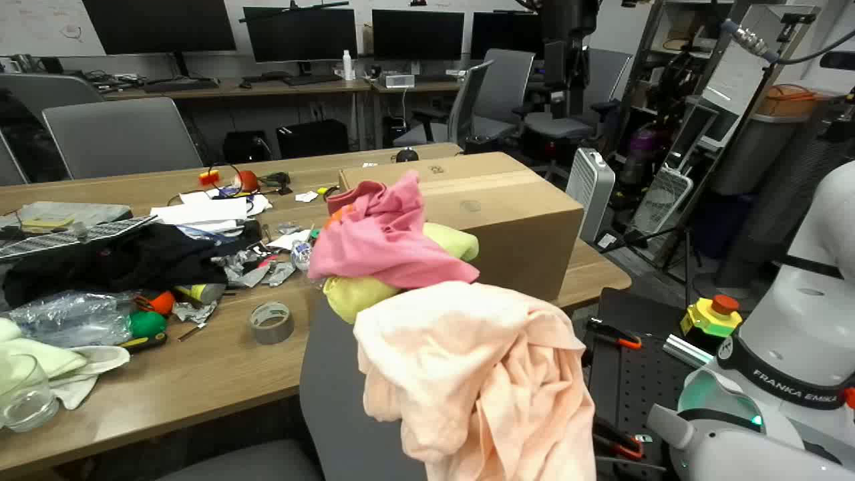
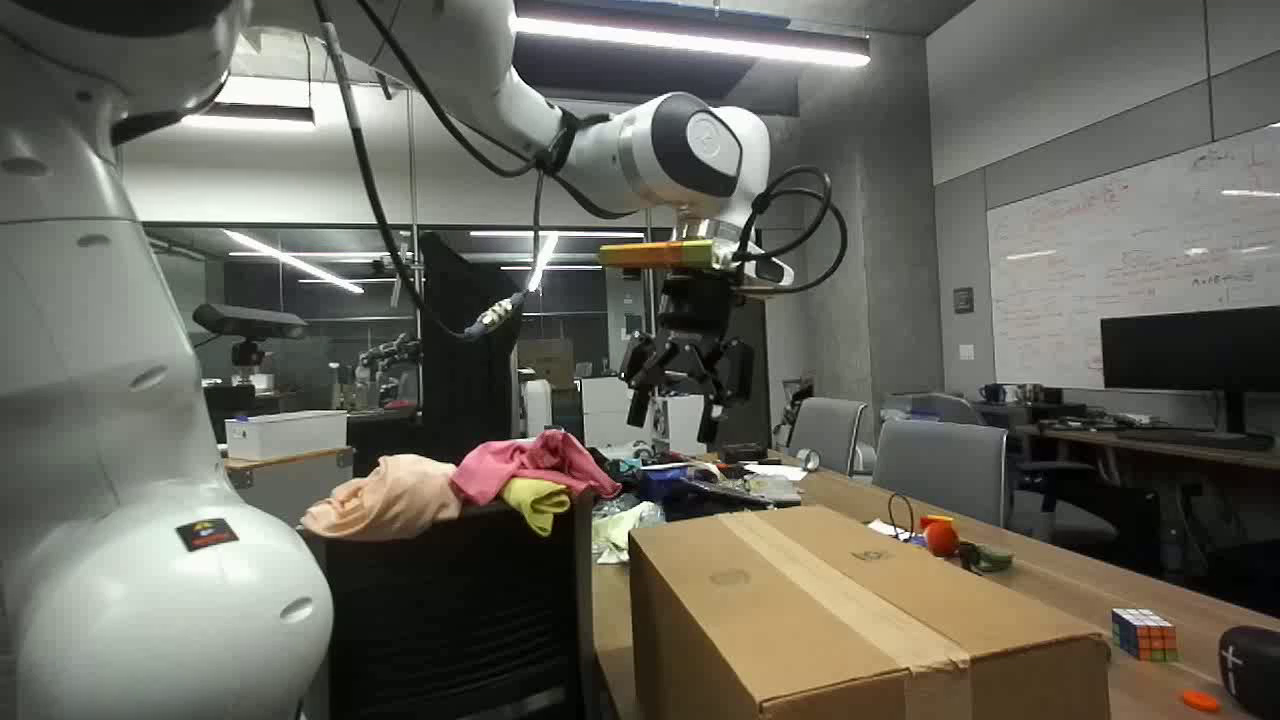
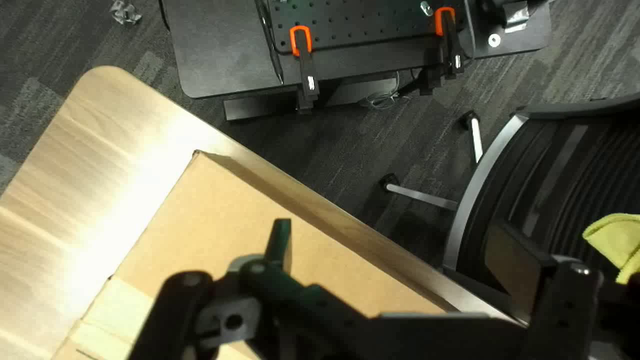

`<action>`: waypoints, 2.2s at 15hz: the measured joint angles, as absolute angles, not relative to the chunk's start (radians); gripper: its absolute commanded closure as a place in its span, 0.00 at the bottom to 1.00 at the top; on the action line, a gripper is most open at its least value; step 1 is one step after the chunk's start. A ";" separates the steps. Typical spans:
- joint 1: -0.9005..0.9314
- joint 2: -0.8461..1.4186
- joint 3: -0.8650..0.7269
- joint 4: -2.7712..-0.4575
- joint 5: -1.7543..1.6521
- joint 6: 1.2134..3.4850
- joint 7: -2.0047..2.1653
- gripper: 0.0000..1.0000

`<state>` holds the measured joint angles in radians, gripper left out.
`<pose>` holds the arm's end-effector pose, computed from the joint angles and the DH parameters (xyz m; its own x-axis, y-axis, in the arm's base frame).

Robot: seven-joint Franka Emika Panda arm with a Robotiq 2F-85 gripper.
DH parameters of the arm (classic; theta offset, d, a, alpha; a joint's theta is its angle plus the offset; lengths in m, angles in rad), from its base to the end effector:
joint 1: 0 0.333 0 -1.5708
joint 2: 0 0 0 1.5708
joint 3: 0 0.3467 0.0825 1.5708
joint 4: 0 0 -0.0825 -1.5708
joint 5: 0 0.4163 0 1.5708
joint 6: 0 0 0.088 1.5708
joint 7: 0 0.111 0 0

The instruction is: Remove the two t-shirts and yellow towel from the backrest and put them on the brown box

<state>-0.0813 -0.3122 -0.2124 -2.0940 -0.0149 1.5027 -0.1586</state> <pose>0.4294 -0.1415 0.5473 0.9580 -0.0973 -0.2698 -0.1268 -0.9875 -0.0940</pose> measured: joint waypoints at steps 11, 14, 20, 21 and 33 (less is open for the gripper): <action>-0.082 -0.312 -0.197 -2.098 -0.018 1.503 -0.159 0.00; -0.080 -0.313 -0.172 -2.097 -0.019 1.504 -0.162 0.00; -0.071 -0.321 -0.139 -2.089 0.003 1.506 -0.173 0.00; -0.068 -0.322 -0.138 -2.088 0.023 1.508 -0.179 0.00; 0.007 -0.325 -0.088 -2.084 0.138 1.486 -0.278 0.00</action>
<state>0.0067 -0.3254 -0.0883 -2.0839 0.1384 1.4860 -0.2780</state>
